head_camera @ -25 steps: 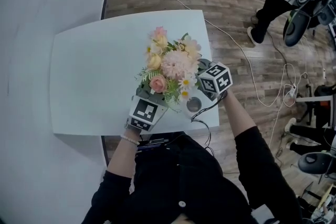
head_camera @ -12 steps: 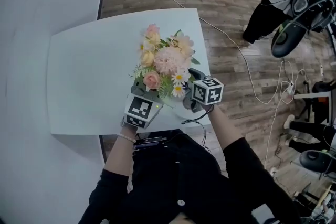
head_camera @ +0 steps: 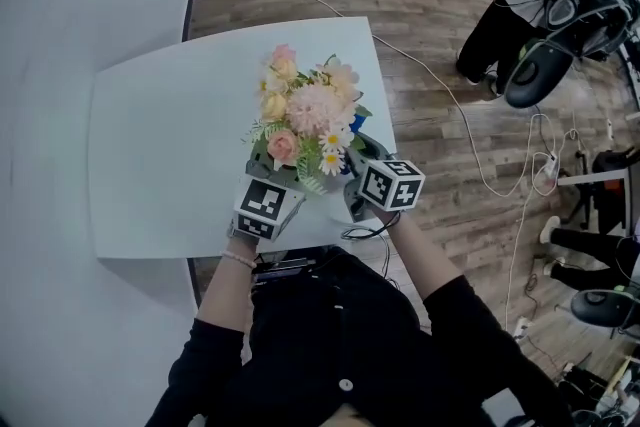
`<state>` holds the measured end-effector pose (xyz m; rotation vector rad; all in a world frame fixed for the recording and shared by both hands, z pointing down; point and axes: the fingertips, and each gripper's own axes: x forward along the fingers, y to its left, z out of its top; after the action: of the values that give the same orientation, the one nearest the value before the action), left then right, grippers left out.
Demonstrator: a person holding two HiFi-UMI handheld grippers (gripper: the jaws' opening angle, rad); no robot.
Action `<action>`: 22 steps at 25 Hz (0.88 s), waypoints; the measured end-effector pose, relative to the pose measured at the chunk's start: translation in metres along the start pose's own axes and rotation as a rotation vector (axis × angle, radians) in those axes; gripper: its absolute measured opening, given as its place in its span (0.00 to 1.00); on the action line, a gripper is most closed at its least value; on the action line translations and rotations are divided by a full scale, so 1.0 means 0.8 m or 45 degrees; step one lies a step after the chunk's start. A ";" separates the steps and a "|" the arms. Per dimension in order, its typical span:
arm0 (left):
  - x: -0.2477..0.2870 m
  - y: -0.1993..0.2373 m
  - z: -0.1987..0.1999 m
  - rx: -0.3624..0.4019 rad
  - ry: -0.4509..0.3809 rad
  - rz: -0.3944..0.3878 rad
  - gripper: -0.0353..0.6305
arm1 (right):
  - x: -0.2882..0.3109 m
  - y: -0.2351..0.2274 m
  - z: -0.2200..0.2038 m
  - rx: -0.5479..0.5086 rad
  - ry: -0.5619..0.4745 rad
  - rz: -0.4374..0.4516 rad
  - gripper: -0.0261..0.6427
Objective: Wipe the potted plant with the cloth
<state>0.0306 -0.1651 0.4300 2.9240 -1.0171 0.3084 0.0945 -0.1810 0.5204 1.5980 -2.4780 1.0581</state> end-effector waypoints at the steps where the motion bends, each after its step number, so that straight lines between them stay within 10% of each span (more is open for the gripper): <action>1: 0.000 0.000 0.000 -0.004 0.000 0.000 0.35 | -0.003 0.003 0.004 -0.019 -0.011 -0.001 0.15; 22: -0.001 0.002 -0.002 -0.029 0.009 0.022 0.35 | -0.052 0.079 0.079 -0.204 -0.224 0.113 0.15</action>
<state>0.0292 -0.1659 0.4311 2.8934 -1.0386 0.3054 0.0844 -0.1659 0.4236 1.6123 -2.6896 0.7317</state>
